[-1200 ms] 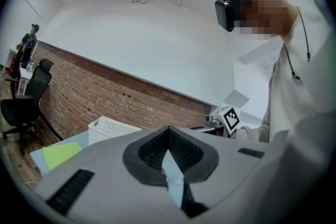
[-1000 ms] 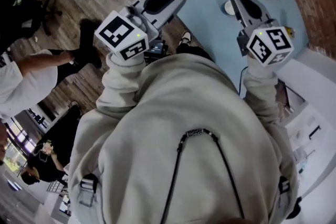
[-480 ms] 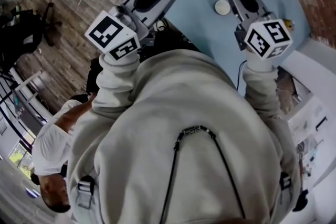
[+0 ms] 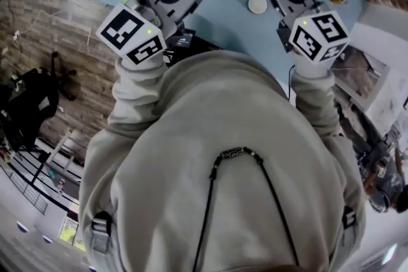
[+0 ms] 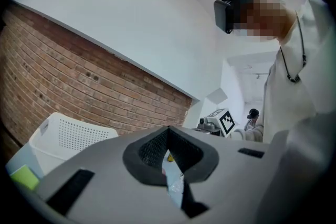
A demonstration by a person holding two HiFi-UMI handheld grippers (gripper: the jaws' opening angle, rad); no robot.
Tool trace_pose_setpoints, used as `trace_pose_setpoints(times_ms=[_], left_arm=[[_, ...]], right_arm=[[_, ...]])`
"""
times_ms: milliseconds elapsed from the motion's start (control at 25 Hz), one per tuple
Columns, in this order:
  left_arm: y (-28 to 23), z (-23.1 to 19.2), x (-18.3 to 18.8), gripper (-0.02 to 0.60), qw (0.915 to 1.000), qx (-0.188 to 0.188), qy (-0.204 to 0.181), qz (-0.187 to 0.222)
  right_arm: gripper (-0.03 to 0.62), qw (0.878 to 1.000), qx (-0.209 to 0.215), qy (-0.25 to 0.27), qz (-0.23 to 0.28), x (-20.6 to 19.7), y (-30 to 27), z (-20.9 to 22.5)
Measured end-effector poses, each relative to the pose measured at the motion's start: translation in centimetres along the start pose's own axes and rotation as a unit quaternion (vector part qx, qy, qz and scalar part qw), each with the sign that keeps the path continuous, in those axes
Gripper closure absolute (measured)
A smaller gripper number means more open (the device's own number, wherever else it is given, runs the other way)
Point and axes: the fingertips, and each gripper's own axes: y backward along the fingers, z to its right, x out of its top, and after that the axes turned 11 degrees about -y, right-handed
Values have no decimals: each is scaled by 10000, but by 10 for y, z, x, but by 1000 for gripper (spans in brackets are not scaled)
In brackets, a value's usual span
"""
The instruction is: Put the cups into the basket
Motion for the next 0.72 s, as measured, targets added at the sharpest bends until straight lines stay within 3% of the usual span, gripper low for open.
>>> trace_pose_setpoints(times_ms=[400,720], left_arm=[[-20,-41,5,584,9941,-1084,67,-47],[-24,-47,-5,584,9810,-1925,215,-101]], right_arm=[[580,9949,-924,-309,279,12,-15,14],[580,9865,-1491,-556,385,7,-19,11]])
